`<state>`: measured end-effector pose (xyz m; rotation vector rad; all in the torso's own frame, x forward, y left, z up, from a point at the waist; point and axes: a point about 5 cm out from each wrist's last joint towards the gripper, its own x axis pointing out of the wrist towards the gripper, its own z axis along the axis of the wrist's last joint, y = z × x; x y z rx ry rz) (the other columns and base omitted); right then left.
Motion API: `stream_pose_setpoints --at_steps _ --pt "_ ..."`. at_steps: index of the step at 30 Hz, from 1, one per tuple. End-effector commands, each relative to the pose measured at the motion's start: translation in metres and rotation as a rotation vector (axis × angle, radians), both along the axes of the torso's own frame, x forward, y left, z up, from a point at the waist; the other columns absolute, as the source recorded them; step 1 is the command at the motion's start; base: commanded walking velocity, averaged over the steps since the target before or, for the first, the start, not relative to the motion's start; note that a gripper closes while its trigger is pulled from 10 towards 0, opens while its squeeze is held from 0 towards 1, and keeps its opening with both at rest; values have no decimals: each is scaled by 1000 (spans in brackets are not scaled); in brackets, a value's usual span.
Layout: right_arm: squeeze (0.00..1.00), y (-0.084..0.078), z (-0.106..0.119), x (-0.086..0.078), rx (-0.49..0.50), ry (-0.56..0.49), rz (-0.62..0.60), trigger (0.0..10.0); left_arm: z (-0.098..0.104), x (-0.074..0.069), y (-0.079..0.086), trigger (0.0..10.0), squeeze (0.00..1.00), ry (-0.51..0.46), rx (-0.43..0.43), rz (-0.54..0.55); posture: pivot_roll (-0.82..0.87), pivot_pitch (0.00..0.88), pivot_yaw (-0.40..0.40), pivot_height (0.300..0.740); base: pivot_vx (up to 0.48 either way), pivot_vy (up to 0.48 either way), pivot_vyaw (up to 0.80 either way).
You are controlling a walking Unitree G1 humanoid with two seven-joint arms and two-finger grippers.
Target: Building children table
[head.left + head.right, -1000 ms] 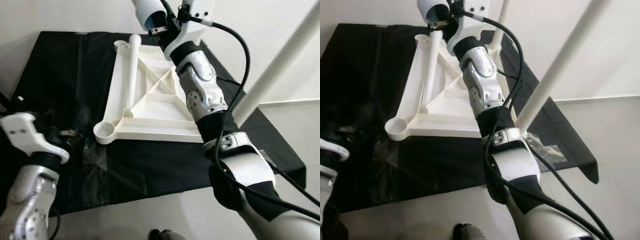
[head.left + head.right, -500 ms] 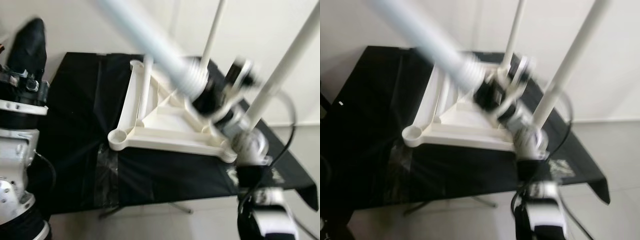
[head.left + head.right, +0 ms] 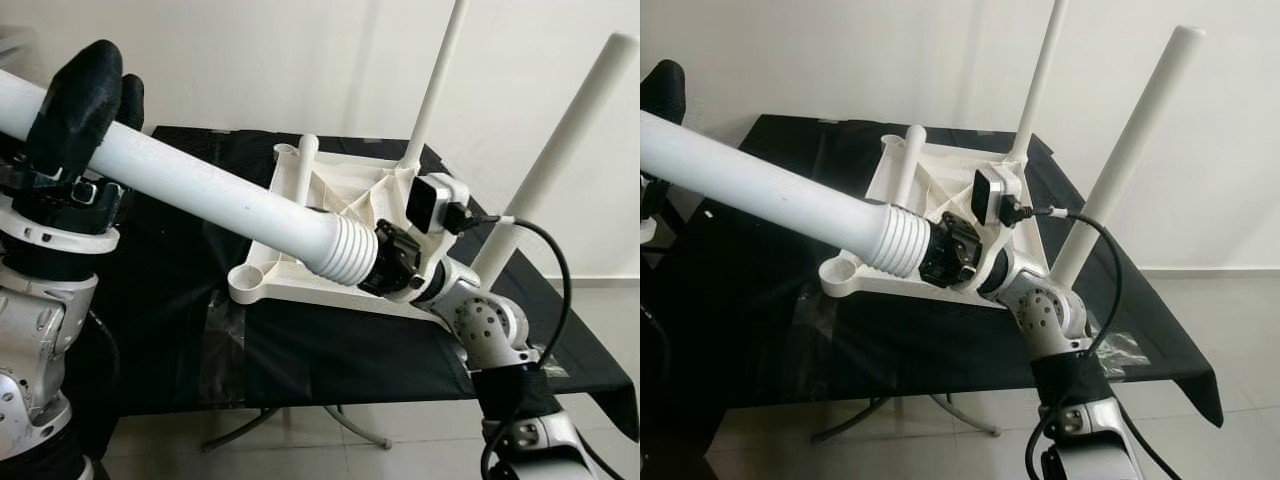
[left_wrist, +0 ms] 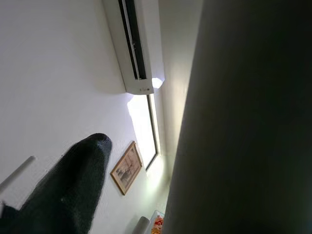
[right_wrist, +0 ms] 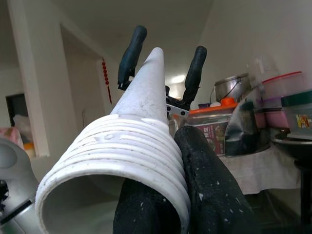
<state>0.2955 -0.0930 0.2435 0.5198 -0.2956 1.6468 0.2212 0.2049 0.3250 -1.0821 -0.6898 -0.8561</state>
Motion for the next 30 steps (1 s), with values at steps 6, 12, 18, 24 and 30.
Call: stream_pose_setpoints --at_steps 6,12,18,24,30 --pt "0 8 -8 -7 -64 -9 12 10000 8 -7 -2 0 0 -40 30 -28 -61 7 -81 740 0 0 0" --pt "0 10 -10 -8 -73 -11 11 10000 9 -7 -3 0 0 -31 27 -30 -61 9 -82 740 0 0 0" --pt "0 9 -11 -8 -80 -17 -2 10000 10 -7 -2 0 0 -26 22 -31 -61 10 -82 740 0 0 0" --pt "1000 0 -17 -2 -144 13 -19 10000 11 -5 4 0 0 -13 -25 -17 -58 15 -80 740 0 0 0" --pt "1000 -17 -19 2 -177 15 -65 10000 14 -2 18 0 0 0 -58 43 -67 22 -77 740 0 0 0"
